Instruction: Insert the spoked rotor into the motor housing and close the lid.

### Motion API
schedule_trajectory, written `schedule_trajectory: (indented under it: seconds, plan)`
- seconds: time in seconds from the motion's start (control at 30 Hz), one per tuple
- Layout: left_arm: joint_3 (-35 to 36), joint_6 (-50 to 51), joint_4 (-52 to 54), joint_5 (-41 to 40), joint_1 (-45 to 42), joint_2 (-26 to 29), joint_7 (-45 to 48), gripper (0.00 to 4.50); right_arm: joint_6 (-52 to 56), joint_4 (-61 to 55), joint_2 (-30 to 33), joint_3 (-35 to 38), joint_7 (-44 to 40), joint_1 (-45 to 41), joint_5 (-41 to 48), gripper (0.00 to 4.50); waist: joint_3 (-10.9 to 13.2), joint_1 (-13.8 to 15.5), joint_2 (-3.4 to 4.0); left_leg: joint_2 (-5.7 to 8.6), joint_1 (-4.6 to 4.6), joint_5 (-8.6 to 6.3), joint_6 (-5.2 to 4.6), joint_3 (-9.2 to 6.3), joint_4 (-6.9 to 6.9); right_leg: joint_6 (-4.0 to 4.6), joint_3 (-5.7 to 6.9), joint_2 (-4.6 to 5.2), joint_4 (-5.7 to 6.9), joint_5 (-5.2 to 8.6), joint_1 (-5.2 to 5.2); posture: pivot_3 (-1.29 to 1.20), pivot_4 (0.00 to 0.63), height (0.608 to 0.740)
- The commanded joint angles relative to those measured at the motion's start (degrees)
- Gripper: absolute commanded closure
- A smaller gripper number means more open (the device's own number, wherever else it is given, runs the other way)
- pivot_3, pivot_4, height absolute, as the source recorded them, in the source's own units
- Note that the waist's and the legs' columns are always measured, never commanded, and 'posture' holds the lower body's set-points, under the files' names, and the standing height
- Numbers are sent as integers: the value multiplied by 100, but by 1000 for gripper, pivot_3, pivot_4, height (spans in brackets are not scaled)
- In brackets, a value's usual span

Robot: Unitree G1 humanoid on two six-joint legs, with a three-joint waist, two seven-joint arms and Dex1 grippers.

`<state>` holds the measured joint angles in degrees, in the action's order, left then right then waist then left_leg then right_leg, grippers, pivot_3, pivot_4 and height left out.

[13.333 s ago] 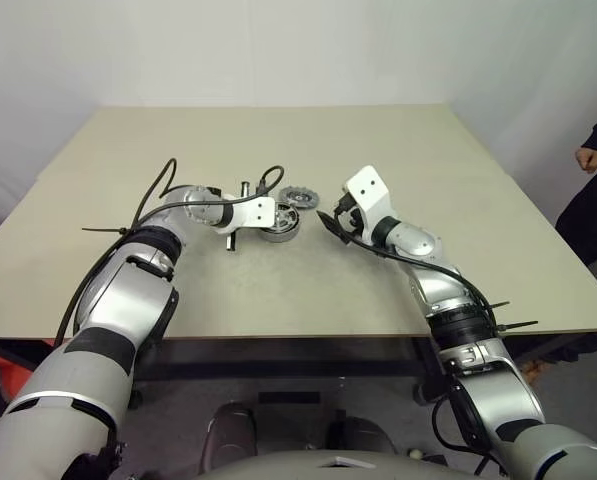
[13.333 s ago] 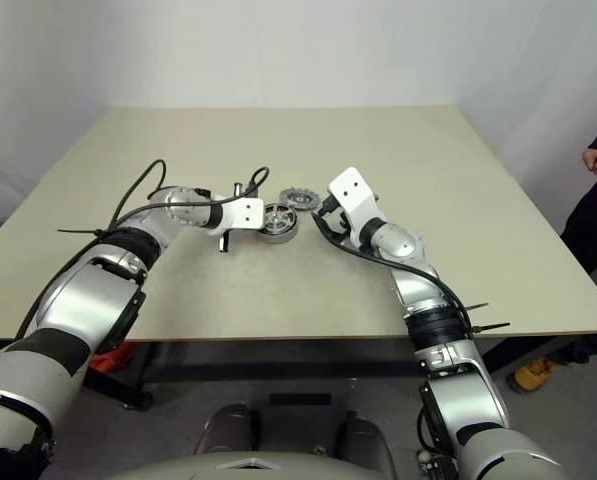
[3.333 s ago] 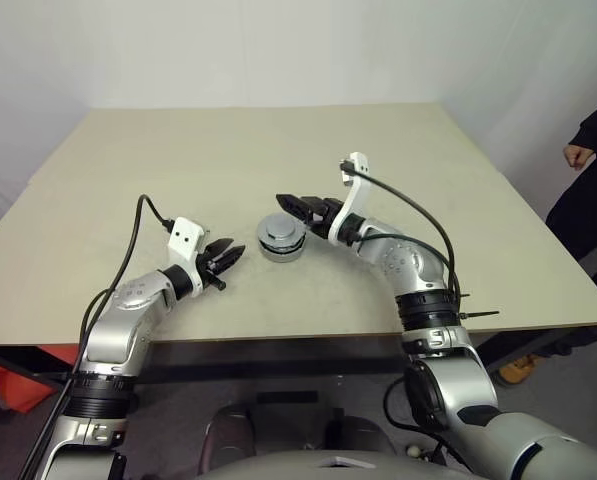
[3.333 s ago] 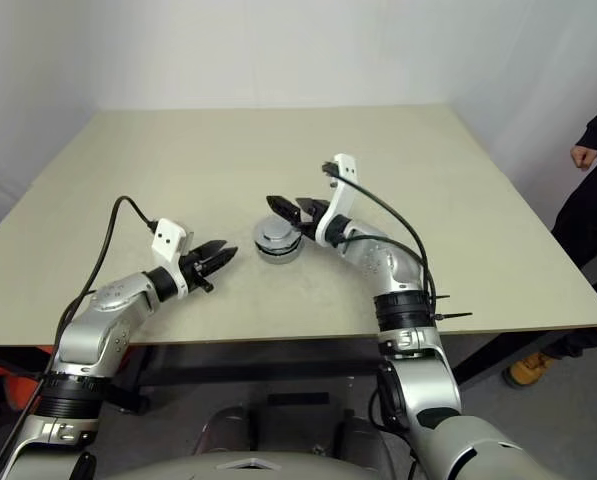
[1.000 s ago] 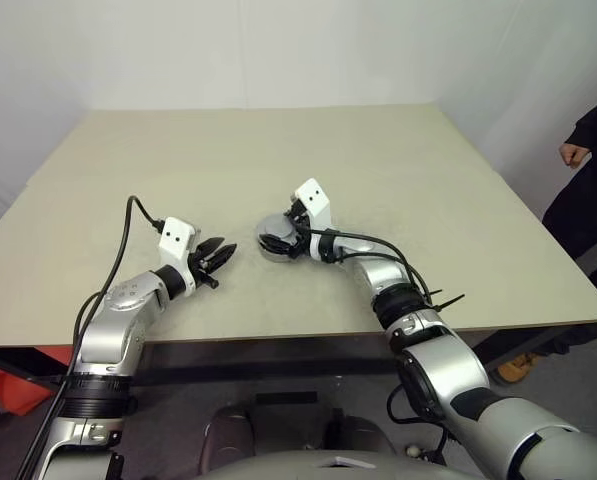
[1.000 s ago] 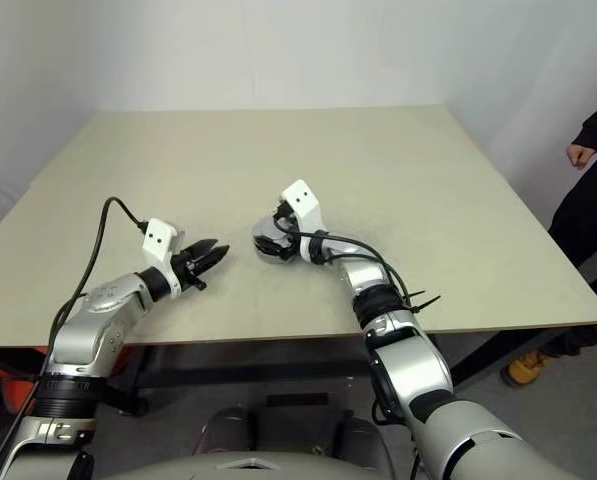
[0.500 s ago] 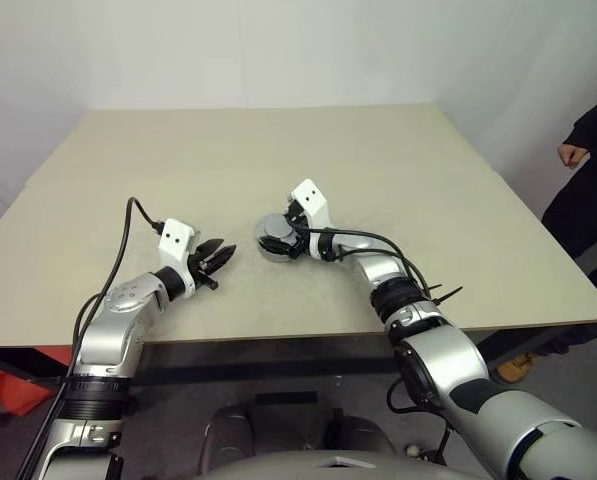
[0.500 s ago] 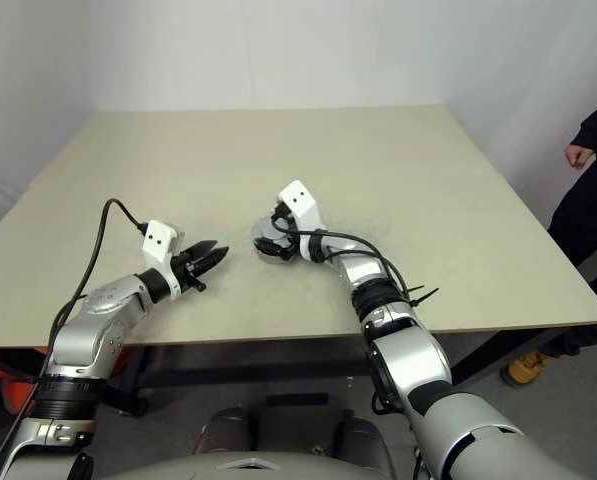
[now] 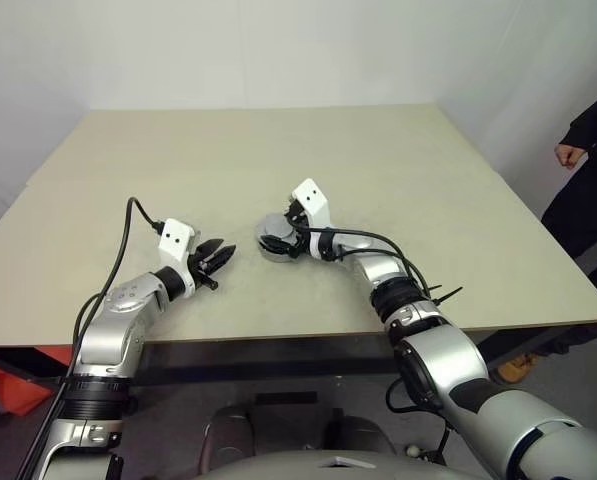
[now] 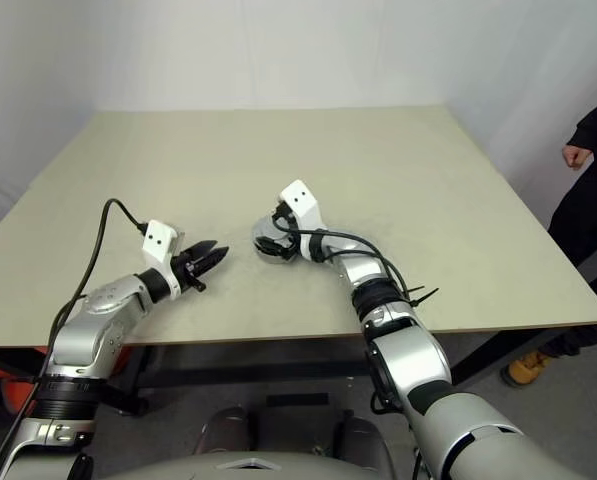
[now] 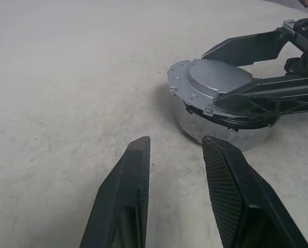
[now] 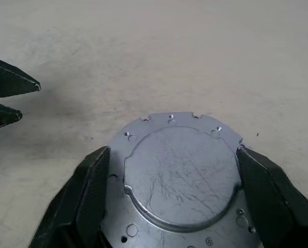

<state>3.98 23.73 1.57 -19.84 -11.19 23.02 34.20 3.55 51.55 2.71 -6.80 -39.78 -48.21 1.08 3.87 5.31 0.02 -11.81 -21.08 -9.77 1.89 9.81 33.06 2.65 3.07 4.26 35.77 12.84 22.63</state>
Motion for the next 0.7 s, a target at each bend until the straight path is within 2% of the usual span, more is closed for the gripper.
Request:
schedule_trajectory:
  seconds: [0.03, 0.27, 0.5, 0.7]
  plan:
    - [53, -84, 138, 26, -101, 52, -9, 2808, 29, -58, 16, 59, -26, -119, 48, 1313, 0, 1, 0, 0, 0, 0, 0, 0, 0, 0, 0, 0, 0, 0, 0, 0, 0, 740]
    - [69, -102, 109, 40, -117, 51, -17, 2808, -5, -70, 45, -7, -68, -94, -15, 1410, 0, 1, 0, 0, 0, 0, 0, 0, 0, 0, 0, 0, 0, 0, 0, 0, 0, 740]
    - [67, -105, 110, 47, -105, 43, -5, 2808, 424, -503, 115, 188, -507, -83, 357, 1410, 0, 4, 0, 0, -3, -1, -2, 0, 0, 0, 0, 0, -1, 0, 1, 0, 0, 740]
    - [56, -108, 108, 57, -105, 34, 8, 2808, 434, -644, 192, 65, -642, 25, 208, 1410, 0, 5, 0, 0, -5, -2, -3, 0, 0, 0, 0, 0, -2, 0, 3, 0, 0, 740]
